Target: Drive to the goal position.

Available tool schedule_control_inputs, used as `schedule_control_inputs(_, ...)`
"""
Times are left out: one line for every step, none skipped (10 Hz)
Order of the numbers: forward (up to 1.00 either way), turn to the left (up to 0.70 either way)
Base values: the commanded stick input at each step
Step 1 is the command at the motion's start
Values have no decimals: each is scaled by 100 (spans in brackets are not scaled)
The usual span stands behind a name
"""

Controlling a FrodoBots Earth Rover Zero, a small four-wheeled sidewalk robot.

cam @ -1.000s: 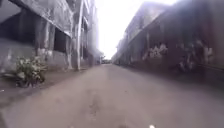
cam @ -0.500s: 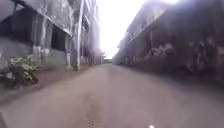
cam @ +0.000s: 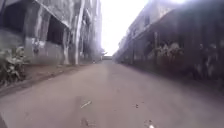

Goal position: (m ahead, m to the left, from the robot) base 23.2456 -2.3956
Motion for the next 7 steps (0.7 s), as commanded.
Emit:
schedule_control_inputs(70, 3)
schedule_control_inputs(70, 3)
schedule_control_inputs(70, 2)
schedule_control_inputs(70, 2)
schedule_control_inputs(70, 2)
schedule_control_inputs(70, 2)
schedule_control_inputs(70, 3)
